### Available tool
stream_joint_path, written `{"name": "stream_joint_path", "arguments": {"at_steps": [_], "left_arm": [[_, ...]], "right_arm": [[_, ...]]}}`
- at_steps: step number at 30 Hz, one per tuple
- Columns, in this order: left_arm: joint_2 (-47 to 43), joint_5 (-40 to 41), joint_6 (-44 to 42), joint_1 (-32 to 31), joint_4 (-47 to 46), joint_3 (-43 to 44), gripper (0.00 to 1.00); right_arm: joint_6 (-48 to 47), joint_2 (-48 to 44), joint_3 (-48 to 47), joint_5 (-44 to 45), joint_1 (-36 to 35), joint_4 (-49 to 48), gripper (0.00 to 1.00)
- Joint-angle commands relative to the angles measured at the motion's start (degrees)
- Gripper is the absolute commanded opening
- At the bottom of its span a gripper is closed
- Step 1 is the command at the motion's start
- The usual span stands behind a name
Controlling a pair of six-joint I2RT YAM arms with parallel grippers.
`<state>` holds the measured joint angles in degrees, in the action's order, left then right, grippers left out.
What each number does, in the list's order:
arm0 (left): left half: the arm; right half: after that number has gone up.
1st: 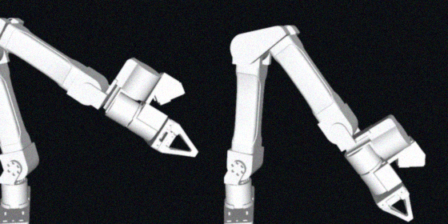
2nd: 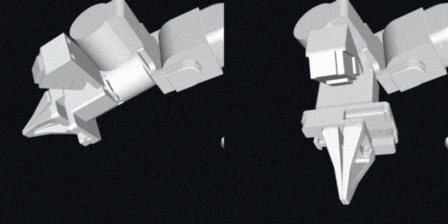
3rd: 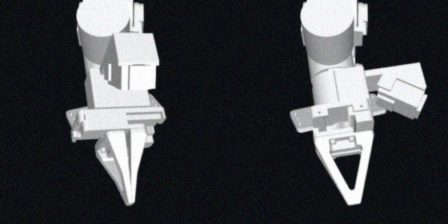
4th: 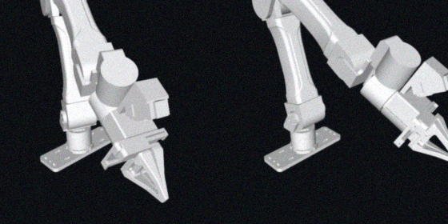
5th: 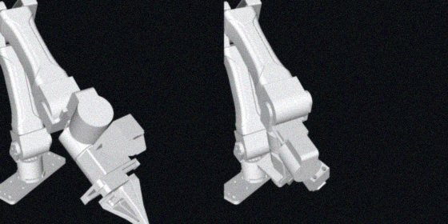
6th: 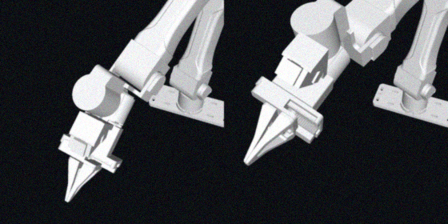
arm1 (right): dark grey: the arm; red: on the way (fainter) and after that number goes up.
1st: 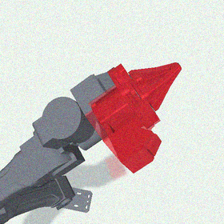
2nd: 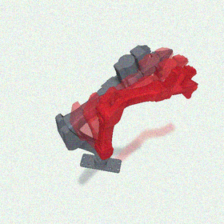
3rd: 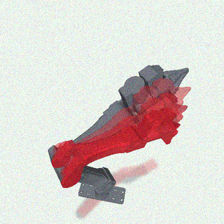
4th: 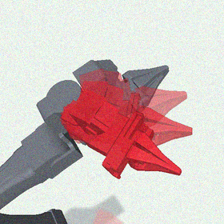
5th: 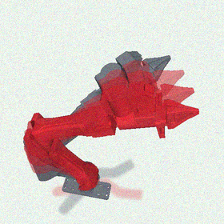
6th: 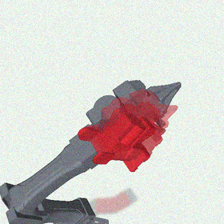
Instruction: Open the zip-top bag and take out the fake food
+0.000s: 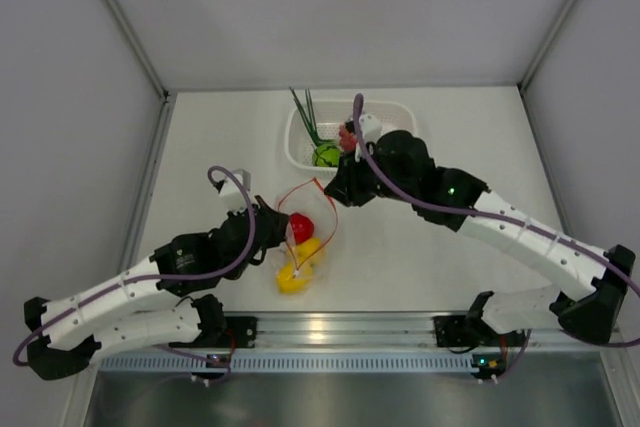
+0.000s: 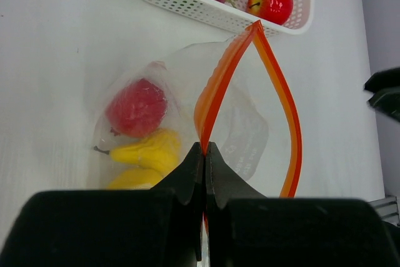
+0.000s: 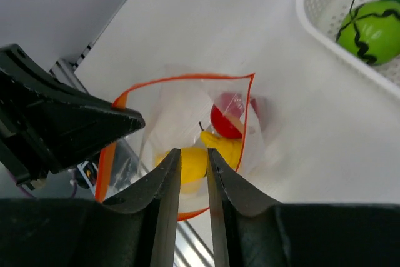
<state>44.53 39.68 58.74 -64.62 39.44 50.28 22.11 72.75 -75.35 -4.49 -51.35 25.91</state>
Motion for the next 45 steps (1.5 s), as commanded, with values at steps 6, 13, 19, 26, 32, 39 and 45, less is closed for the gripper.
{"name": "stream_joint_path", "arguments": {"at_steps": [6, 13, 19, 26, 32, 39, 45], "left_arm": [[-0.59, -0.04, 4.10, -0.24, -3.75, 0.61, 0.00], [-1.20, 0.22, 6.56, -0.33, -4.55, -0.97, 0.00], [-2.78, 0.66, 9.37, -0.33, -4.81, -3.26, 0.00], [-5.51, 1.71, 11.57, -0.33, -4.72, -4.93, 0.00], [-7.35, 2.24, 11.75, -0.33, -4.64, -5.63, 0.00], [-11.22, 4.26, 9.82, -0.33, -4.28, -7.13, 0.00], [-14.47, 3.47, 7.18, -0.24, -4.28, -8.44, 0.00]], "right_arm": [[14.01, 0.28, 6.27, 16.34, -12.09, -8.06, 0.17], [22.62, 6.17, 7.58, 27.51, -17.46, -14.65, 0.11], [25.70, 12.40, 5.57, 29.01, -18.96, -17.83, 0.10], [29.83, 18.30, 5.04, 34.36, -20.89, -22.48, 0.07], [29.31, 23.13, 4.16, 37.01, -21.42, -21.26, 0.07], [21.06, 21.30, 12.94, 30.80, -21.42, -30.10, 0.08], [6.74, 18.83, 19.45, 25.51, -21.60, -34.70, 0.12]]}}
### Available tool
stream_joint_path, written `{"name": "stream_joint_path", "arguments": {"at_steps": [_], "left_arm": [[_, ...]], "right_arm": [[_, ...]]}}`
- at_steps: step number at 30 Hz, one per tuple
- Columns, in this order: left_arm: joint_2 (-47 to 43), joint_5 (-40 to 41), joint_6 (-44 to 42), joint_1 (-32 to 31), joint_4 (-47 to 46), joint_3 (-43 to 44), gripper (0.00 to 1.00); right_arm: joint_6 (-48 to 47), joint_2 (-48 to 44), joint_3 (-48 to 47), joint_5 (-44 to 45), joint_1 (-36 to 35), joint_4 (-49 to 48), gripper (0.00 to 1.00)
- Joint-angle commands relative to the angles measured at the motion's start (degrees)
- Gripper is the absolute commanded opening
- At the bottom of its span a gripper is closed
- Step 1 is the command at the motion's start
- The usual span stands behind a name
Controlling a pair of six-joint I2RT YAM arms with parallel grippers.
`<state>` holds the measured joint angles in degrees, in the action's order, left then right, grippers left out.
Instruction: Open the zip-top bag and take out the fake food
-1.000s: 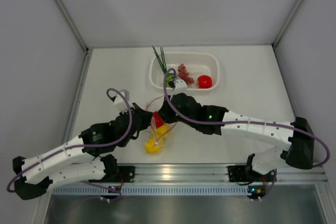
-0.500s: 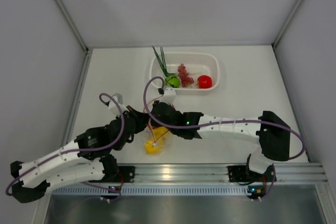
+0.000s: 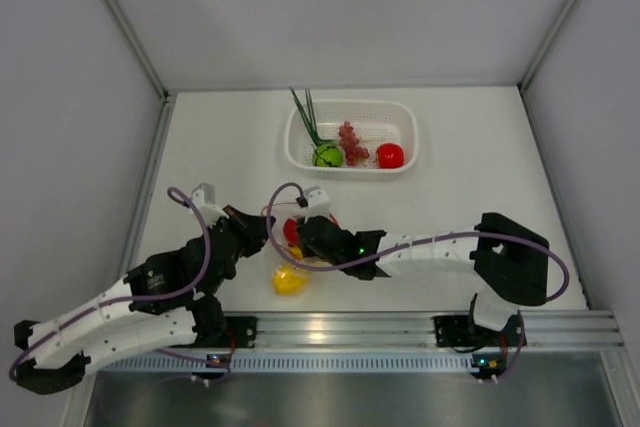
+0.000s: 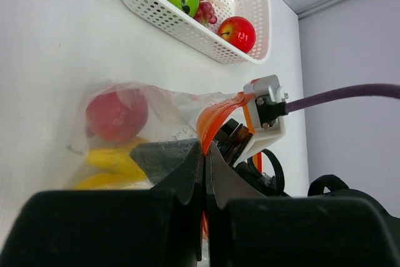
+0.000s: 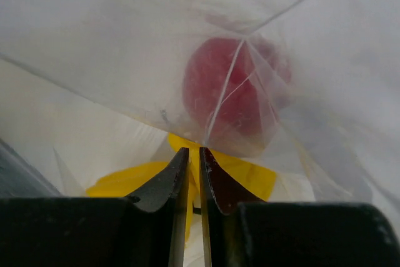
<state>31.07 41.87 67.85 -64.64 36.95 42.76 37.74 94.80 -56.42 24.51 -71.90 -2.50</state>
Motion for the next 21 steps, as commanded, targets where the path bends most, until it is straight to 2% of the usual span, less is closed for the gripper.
{"name": "stream_joint_path", "arguments": {"at_steps": [1, 7, 11, 15, 21], "left_arm": [[-1.27, 0.85, -2.02, -0.31, -1.79, -1.19, 0.00], [-1.10, -0.38, -3.69, -0.22, -1.62, -1.54, 0.00], [-0.31, -1.17, -4.57, -0.22, -1.44, -1.45, 0.00], [0.39, -1.53, -5.01, -0.22, -1.44, -1.54, 0.00], [0.48, -1.61, -5.36, -0.22, -1.44, -1.81, 0.00]], "right_arm": [[-11.61, -3.40, 1.13, -4.20, -0.96, -6.29, 0.13], [-14.88, -2.26, 0.44, -2.72, -0.96, -1.55, 0.22], [-15.94, -0.24, -1.75, -1.23, -0.88, 2.23, 0.39], [-15.24, 2.84, -4.83, -1.13, -0.26, 9.95, 0.40], [-14.09, 4.95, -5.98, -1.57, 0.44, 14.80, 0.46]]}}
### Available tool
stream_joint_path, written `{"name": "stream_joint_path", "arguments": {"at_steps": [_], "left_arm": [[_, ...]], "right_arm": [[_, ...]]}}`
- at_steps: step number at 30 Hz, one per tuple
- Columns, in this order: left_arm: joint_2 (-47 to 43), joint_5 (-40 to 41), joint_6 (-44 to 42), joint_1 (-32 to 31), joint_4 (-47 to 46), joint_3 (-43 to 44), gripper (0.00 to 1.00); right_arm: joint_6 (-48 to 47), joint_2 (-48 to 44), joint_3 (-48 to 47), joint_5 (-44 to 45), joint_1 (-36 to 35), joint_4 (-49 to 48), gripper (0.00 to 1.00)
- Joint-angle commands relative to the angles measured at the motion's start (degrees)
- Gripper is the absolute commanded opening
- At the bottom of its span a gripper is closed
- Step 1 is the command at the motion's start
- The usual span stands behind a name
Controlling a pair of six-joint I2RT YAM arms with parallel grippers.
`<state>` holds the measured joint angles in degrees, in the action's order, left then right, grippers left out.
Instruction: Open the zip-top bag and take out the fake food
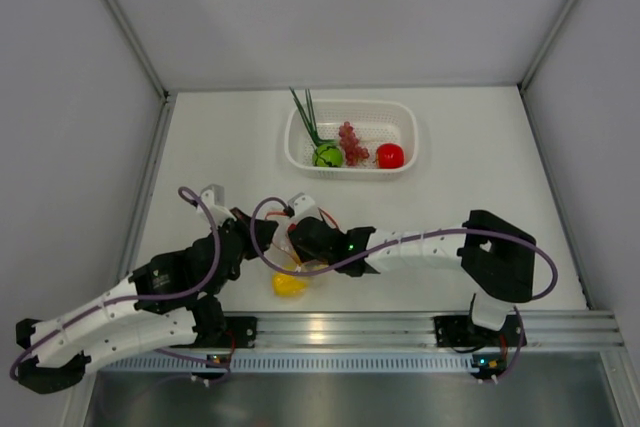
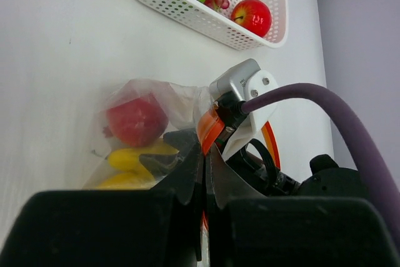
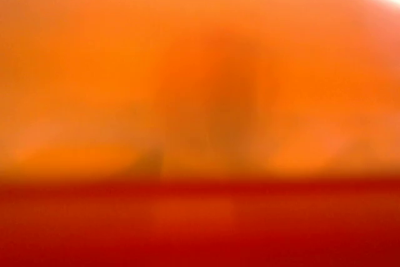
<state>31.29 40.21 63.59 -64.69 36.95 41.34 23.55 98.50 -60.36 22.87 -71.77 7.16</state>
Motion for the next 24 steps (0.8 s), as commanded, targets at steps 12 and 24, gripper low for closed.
{"name": "stream_joint_path", "arguments": {"at_steps": [12, 24], "left_arm": [[0.44, 0.40, -1.01, -0.18, -1.44, -0.74, 0.00], [0.71, 0.14, -0.84, -0.26, -1.44, -0.83, 0.00]], "right_arm": [[2.81, 2.31, -1.43, -2.83, 1.01, 13.14, 0.74], [3.69, 2.67, -0.29, -6.17, 1.10, 10.42, 0.51]]}}
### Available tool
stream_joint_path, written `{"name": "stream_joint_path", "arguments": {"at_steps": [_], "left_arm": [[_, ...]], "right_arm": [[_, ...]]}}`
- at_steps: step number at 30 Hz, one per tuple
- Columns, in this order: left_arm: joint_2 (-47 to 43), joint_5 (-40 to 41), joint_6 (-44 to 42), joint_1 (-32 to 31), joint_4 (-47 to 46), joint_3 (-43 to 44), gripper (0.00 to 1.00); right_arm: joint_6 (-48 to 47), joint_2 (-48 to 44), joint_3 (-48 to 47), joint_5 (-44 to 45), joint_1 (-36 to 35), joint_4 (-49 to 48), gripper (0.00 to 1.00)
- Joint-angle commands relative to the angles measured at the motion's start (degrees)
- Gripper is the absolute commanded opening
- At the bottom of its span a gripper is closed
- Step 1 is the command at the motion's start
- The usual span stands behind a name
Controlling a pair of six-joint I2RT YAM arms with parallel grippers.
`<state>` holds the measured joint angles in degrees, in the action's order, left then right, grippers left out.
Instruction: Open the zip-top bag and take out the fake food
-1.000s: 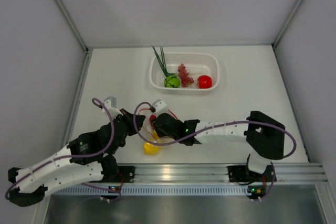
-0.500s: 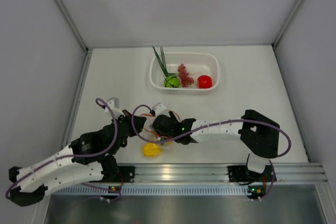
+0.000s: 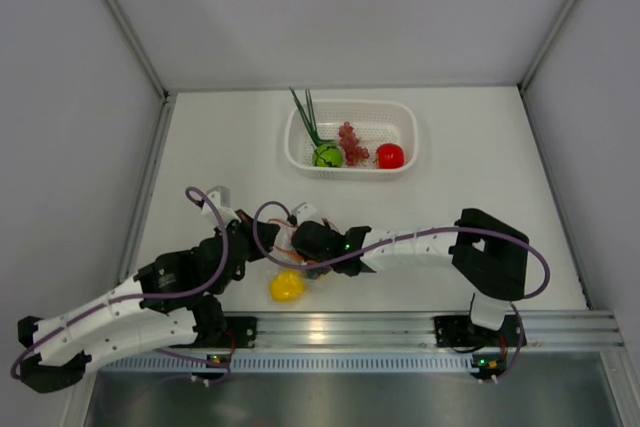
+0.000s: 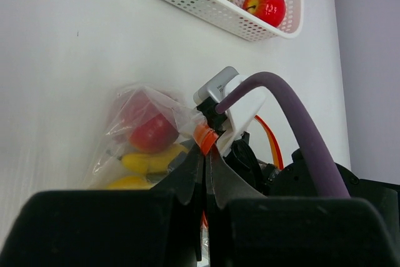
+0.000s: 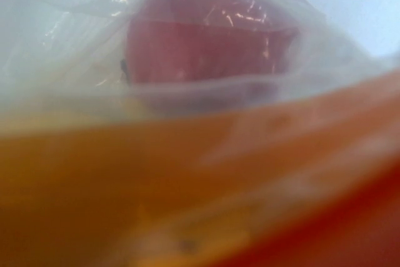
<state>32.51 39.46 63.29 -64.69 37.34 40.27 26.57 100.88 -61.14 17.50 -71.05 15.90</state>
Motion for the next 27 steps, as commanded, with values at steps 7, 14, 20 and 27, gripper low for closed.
{"name": "stream_joint_path", "arguments": {"at_steps": [7, 14, 20, 27], "left_arm": [[-0.43, 0.53, -0.97, -0.18, -1.92, 0.33, 0.00], [0.01, -0.79, -1.41, -0.18, -2.10, 1.30, 0.00], [0.01, -1.49, -2.11, -0.18, -2.10, 1.65, 0.00], [0.45, -2.37, -2.64, -0.26, -2.10, 1.56, 0.00]], "right_arm": [[0.59, -6.30, -0.55, -0.36, 0.21, 2.20, 0.36], [-1.16, -11.14, -4.33, 0.78, -0.50, 5.19, 0.35], [-2.75, -14.04, -7.32, 0.52, -0.58, 6.68, 0.35], [-5.12, -16.24, -10.75, 1.49, -0.50, 8.88, 0.35]]}}
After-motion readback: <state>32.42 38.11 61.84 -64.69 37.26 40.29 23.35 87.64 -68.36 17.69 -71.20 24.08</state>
